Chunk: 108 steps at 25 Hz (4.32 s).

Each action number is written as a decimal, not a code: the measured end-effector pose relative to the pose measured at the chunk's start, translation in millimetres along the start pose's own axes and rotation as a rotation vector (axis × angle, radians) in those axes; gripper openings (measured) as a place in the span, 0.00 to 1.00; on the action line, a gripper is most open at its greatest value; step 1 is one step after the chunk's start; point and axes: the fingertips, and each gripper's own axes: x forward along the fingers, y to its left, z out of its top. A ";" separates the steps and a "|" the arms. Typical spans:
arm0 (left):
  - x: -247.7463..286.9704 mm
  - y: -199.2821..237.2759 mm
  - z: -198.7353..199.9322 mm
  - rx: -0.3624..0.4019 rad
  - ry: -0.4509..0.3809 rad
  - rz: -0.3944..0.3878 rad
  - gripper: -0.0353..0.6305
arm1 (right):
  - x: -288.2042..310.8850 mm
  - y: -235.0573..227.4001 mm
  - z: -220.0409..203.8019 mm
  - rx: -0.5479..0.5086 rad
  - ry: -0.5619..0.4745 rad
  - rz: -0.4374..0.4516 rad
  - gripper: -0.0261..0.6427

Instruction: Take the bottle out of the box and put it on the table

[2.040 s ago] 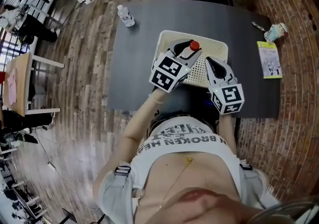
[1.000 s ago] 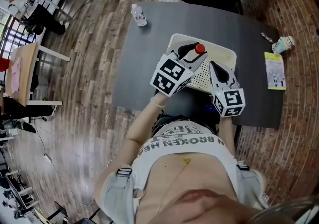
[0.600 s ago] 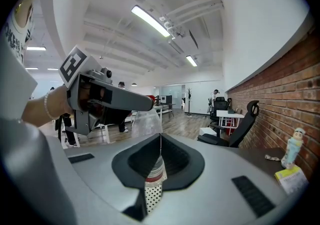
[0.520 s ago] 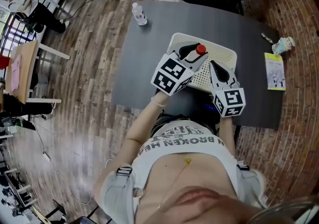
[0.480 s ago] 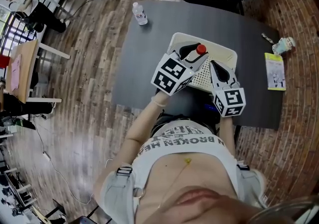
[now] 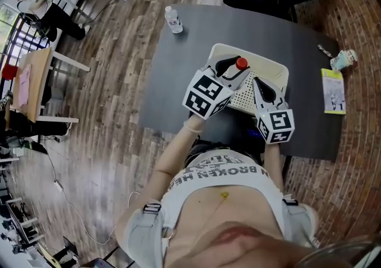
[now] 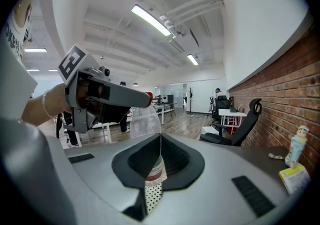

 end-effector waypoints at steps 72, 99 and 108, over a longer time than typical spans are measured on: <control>-170.6 172.7 -38.1 -0.085 -0.035 0.233 0.28 | 113.9 119.5 17.4 -0.015 0.038 0.074 0.05; -146.4 161.8 -129.0 -0.046 0.059 0.076 0.28 | 94.9 128.6 -0.3 0.029 0.051 -0.107 0.05; -132.6 154.3 -158.1 -0.056 0.066 0.065 0.28 | 93.8 126.0 -1.8 0.026 0.062 -0.132 0.05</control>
